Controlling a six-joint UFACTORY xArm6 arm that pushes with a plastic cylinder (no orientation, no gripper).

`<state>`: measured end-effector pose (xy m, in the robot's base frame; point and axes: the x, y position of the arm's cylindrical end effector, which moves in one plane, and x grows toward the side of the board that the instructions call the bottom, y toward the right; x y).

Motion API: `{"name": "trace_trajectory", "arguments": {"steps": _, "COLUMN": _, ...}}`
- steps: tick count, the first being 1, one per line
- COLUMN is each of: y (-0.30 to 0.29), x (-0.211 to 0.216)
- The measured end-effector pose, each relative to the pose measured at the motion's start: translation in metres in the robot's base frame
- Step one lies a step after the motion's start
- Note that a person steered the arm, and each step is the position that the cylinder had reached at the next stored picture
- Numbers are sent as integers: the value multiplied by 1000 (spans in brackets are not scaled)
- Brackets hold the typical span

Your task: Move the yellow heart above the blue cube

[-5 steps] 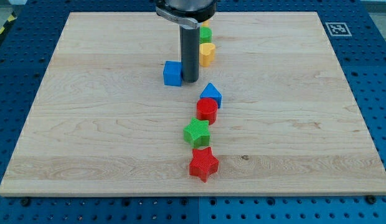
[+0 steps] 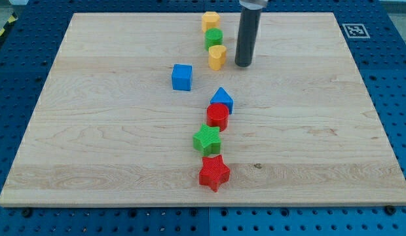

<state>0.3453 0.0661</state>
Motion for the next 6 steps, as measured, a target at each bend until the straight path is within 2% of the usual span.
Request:
{"name": "trace_trajectory", "arguments": {"steps": 2, "y": -44, "x": -5}}
{"name": "trace_trajectory", "arguments": {"steps": 4, "y": -53, "x": -30}}
{"name": "trace_trajectory", "arguments": {"steps": 6, "y": -61, "x": -35}}
